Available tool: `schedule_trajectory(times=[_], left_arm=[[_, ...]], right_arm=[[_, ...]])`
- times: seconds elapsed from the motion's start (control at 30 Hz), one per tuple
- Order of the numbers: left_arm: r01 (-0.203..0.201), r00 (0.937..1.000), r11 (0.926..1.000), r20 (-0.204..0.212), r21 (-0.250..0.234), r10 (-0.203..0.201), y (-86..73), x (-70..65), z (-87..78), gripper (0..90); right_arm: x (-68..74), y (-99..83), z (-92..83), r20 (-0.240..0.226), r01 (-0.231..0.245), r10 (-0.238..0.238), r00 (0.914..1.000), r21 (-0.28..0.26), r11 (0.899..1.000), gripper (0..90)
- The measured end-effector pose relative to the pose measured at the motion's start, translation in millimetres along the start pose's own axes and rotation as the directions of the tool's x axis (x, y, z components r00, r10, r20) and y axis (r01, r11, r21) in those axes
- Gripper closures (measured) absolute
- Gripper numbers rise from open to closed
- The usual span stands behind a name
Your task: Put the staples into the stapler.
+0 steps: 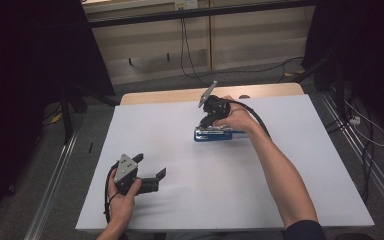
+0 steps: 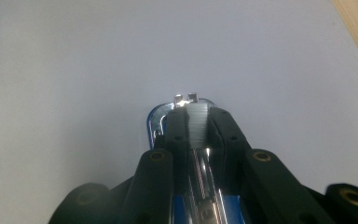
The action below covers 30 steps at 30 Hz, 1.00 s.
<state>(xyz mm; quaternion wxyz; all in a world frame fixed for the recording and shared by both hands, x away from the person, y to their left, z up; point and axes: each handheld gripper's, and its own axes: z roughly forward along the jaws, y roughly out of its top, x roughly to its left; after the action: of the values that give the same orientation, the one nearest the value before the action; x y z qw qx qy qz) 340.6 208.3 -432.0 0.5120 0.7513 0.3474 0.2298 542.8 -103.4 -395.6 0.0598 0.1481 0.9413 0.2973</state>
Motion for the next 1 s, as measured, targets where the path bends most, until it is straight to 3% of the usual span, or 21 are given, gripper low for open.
schedule_trajectory(times=[0.6, 0.77, 1.0], left_arm=[[0.002, 1.0, 1.0, 0.001, 0.001, -0.002, -0.1, 0.7, 0.1, 3.3], [0.007, 1.0, 1.0, 0.0, -0.003, -0.007, -0.4, 1.2, -0.2, 3.3], [0.009, 0.9999, 1.0, 0.005, 0.0, -0.009, -0.5, 1.5, 0.0, 3.3]], right_arm=[[2.8, 1.2, 9.1, -0.003, 0.041, -0.041, 0.9992, 0.017, 0.999, 79.4], [3.7, 2.4, 9.0, 0.001, 0.071, -0.071, 0.9975, 0.026, 0.997, 79.4], [3.3, 1.6, 10.7, -0.001, 0.059, -0.059, 0.9983, 0.038, 0.998, 79.3]])
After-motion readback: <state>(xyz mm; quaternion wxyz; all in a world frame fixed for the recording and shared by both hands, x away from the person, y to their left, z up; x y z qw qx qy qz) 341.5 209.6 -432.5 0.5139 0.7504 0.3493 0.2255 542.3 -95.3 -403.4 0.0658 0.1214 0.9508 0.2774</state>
